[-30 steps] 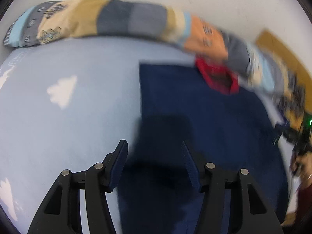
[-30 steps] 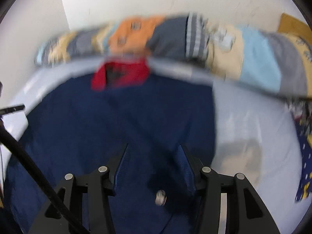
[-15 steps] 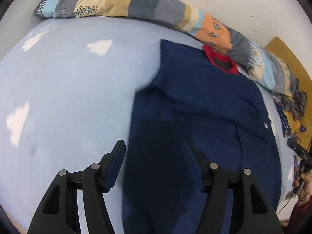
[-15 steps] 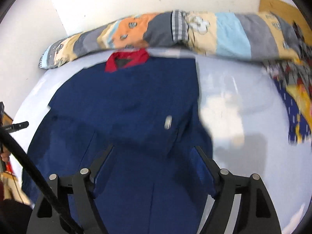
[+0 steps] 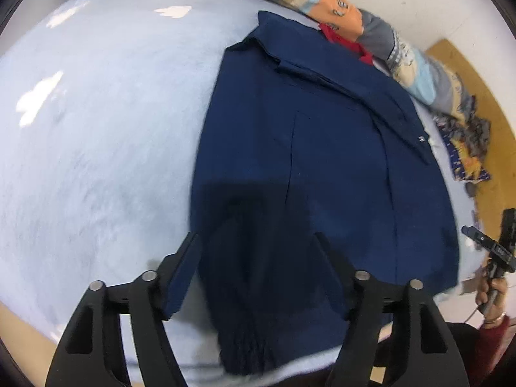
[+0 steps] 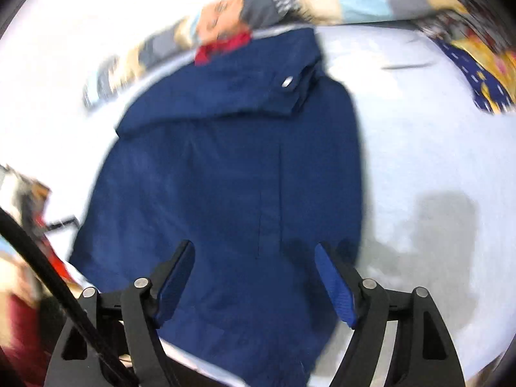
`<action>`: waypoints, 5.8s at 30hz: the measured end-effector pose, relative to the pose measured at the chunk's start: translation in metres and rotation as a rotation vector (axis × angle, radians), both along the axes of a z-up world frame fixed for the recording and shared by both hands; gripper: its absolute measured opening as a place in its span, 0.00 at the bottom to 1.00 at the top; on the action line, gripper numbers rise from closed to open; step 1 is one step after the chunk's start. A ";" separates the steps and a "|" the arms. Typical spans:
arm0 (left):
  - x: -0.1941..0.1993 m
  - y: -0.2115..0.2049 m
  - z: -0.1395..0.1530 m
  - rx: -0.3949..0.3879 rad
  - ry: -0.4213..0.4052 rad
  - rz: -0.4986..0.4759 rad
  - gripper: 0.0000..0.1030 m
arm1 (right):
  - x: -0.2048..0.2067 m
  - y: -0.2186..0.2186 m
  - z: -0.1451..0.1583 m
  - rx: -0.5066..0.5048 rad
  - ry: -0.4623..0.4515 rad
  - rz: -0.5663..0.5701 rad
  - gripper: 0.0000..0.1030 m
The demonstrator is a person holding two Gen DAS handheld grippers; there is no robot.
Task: Fold large clothes
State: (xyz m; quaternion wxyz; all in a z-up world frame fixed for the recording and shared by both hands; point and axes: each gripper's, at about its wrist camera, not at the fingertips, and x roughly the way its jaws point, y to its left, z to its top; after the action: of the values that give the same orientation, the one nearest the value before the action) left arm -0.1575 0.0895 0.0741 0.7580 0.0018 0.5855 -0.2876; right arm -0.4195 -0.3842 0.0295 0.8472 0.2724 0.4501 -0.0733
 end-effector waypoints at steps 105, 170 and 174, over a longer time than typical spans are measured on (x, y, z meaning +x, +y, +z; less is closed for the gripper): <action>0.404 -0.215 -0.005 -0.452 0.094 0.238 0.81 | 0.305 -0.290 0.005 0.506 -0.405 -0.440 0.75; 0.124 -0.062 -0.024 -0.331 0.154 0.023 0.12 | 0.065 -0.067 0.035 0.158 -0.164 -0.060 0.15; 0.087 -0.020 -0.048 -0.219 0.161 0.042 0.36 | 0.027 -0.059 -0.004 0.199 0.019 -0.107 0.35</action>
State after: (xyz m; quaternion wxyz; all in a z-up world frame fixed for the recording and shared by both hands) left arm -0.0705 0.0691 0.0262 0.7099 -0.1164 0.6094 -0.3333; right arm -0.3924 -0.4436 0.0256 0.8066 0.3779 0.4482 -0.0760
